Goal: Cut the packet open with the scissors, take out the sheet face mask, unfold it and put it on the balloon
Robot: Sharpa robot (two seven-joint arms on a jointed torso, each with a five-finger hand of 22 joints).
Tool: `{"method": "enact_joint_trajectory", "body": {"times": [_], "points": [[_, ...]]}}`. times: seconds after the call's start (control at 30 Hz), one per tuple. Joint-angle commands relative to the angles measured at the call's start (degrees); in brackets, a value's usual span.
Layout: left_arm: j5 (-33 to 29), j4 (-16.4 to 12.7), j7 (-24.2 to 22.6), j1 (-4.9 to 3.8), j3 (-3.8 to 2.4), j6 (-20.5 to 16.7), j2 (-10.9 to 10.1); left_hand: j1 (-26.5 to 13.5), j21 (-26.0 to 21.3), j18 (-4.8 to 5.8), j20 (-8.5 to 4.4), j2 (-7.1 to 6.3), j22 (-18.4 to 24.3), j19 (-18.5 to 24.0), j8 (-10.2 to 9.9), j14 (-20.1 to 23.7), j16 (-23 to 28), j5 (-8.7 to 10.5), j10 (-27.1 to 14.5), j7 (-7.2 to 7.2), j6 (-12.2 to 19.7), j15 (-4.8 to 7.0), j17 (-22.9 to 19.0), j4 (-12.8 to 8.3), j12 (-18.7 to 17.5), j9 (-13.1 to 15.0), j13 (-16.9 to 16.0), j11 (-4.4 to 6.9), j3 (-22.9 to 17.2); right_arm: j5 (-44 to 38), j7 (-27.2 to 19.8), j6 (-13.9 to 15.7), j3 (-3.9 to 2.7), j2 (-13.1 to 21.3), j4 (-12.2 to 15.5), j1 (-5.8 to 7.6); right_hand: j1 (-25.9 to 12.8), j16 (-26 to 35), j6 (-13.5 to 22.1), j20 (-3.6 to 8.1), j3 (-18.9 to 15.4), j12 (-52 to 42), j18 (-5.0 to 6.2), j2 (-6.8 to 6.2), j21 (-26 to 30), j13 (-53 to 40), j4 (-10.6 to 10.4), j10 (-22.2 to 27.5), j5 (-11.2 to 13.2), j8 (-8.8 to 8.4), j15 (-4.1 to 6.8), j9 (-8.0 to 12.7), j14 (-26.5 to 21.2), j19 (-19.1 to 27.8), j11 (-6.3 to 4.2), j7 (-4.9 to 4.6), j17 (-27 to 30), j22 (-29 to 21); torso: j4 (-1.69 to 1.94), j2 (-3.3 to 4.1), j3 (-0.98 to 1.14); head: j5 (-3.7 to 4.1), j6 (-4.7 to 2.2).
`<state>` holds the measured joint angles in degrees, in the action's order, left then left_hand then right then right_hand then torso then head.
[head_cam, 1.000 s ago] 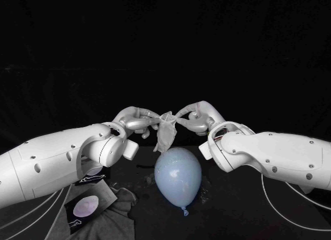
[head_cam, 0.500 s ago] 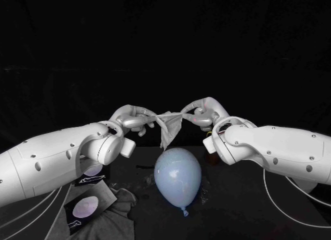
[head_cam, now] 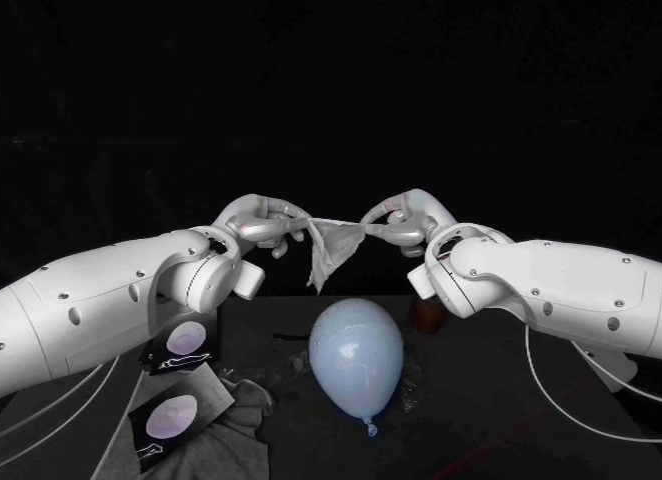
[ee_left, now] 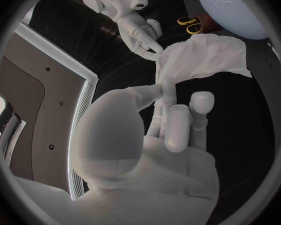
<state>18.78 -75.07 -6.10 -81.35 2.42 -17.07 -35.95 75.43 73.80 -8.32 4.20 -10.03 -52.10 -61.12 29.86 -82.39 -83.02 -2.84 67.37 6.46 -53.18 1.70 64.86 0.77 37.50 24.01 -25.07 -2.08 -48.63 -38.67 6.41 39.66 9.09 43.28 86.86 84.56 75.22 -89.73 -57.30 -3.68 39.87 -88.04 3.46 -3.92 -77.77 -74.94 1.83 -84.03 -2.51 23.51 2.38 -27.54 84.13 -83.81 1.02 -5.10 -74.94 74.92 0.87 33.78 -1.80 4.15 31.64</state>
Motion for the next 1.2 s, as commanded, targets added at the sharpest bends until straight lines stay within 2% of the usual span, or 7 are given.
{"method": "enact_joint_trajectory", "body": {"times": [0.03, 0.27, 0.4, 0.67, 0.8, 1.07, 1.2], "points": [[1.80, 1.43, -0.11, -0.44, -0.14, 7.17, 0.52, 0.11, -0.08, 0.20, -0.05, 0.70, 0.11, 0.30, 0.11, -0.12, -0.11, -0.11, -0.47, 0.11, -0.10, -0.02, 0.12, -0.05, 0.18, 4.36, -0.04, 0.15, -0.39, -1.02, -1.34, -0.69, -0.11, -0.07, -0.30, 0.29, -0.73, -0.27, -0.43, 0.16, 0.33, -0.47, -0.89, -0.06, -0.58, -13.78, 0.16, -5.04, -0.37, 0.39, 0.35, -2.36, 5.87, -0.83, -0.27, -0.08, -15.06, 11.71, -0.01, 0.04, -0.03, 0.01, -0.13], [4.85, 4.49, -0.43, -1.26, -0.19, 14.22, 1.42, -0.16, -0.81, -0.07, 0.16, 1.13, 1.62, 2.04, 0.08, 0.52, 0.06, -0.07, -0.98, 0.21, 0.24, -0.26, -0.73, -0.16, 0.30, 4.61, -0.10, -0.02, 0.10, -2.44, -3.49, -0.21, -0.33, -0.54, -1.59, 1.57, -0.81, -0.27, -0.44, 0.17, 0.48, -0.75, -0.96, -0.11, -0.89, -14.02, 0.37, -5.22, -0.36, 0.45, 0.36, -2.39, 5.87, -0.96, -0.29, -0.07, -15.06, 11.80, -0.01, 0.07, -0.03, 0.02, -0.48], [4.31, 5.60, -0.64, -1.61, -0.20, 15.87, 1.81, -0.26, -0.81, -0.06, 0.26, 1.36, 1.53, 2.21, 0.11, 0.67, 0.01, -0.06, -1.12, 0.21, 0.36, -0.31, -0.74, -0.13, 0.41, 4.73, -0.16, -0.05, 0.46, -2.90, -3.84, -2.24, -0.43, -0.80, -2.20, 2.29, -0.84, -0.27, -0.44, 0.18, 0.50, -0.74, -0.93, -0.11, -0.76, -14.01, 0.41, -5.21, -0.35, 0.46, 0.36, -2.40, 5.87, -0.90, -0.28, -0.07, -15.06, 11.76, 0.04, 0.02, -0.02, 0.12, -0.75], [-1.38, 4.97, -1.73, -1.81, -0.20, 12.98, 2.07, -0.16, -0.39, 0.12, 0.28, 1.42, 0.57, 1.54, 0.13, 0.61, -0.12, -0.09, -1.15, 0.23, 0.39, -0.31, -0.40, -0.29, 0.49, 4.80, -0.19, -0.03, 0.56, -2.57, -2.16, -9.96, -0.32, -1.42, -1.82, 2.29, -1.35, -0.27, -0.20, 0.17, 0.59, 0.28, -0.71, -0.13, 0.28, -13.16, 0.45, -4.59, -0.35, 0.46, 0.32, -2.43, 5.87, -0.38, -0.20, -0.18, -15.06, 11.45, 0.04, 0.03, 0.00, 0.12, -0.77], [-3.92, 4.20, -2.23, -1.84, -0.20, 11.57, 1.90, -0.15, -0.22, 0.19, 0.29, 1.45, 0.20, 1.26, 0.16, 0.53, -0.21, -0.11, -1.12, 0.24, 0.37, -0.31, -0.15, -0.32, 0.54, 4.83, -0.20, -0.04, 0.58, -2.53, -1.59, -11.90, -0.20, -1.37, -1.47, 2.16, -1.53, -0.27, -0.08, 0.16, 0.64, 0.92, -0.61, -0.12, 0.71, -12.62, 0.50, -4.19, -0.36, 0.46, 0.29, -2.45, 5.87, -0.16, -0.17, -0.22, -15.06, 11.32, -0.02, 0.11, -0.02, 0.28, -0.76], [-6.68, 2.65, -2.36, -1.86, -0.20, 10.72, 1.39, -0.17, -0.13, 0.21, 0.30, 1.46, 0.04, 1.15, 0.20, 0.51, -0.25, -0.13, -1.07, 0.26, 0.33, -0.30, -0.11, -0.36, 0.62, 4.88, -0.23, -0.04, 0.64, 2.28, -4.41, -6.73, 0.09, -1.00, -1.75, 1.25, -2.65, -0.27, 1.11, 0.02, 0.29, 2.19, -0.55, -0.05, 1.09, -11.61, 0.37, -3.44, -0.33, 0.09, 0.07, -2.42, 5.87, 0.11, 0.11, -0.55, -15.06, 11.20, 0.00, 0.08, 0.00, 0.15, -0.67], [-7.00, 1.98, -2.19, -1.86, -0.20, 10.63, 1.01, -0.17, -0.09, 0.22, 0.30, 1.45, -0.04, 1.09, 0.21, 0.51, -0.26, -0.14, -1.06, 0.26, 0.33, -0.30, -0.11, -0.37, 0.64, 4.89, -0.23, -0.04, 0.65, 3.90, -5.46, -5.68, 0.18, -0.68, -1.68, 0.74, -2.94, -0.27, 1.45, -0.05, -0.08, 3.81, -0.46, -0.03, 1.52, -10.29, 0.34, -2.50, -0.33, -0.03, 0.00, -2.43, 5.87, 0.33, 0.18, -0.63, -15.06, 11.07, -0.02, 0.12, 0.03, 0.26, -0.61]]}}
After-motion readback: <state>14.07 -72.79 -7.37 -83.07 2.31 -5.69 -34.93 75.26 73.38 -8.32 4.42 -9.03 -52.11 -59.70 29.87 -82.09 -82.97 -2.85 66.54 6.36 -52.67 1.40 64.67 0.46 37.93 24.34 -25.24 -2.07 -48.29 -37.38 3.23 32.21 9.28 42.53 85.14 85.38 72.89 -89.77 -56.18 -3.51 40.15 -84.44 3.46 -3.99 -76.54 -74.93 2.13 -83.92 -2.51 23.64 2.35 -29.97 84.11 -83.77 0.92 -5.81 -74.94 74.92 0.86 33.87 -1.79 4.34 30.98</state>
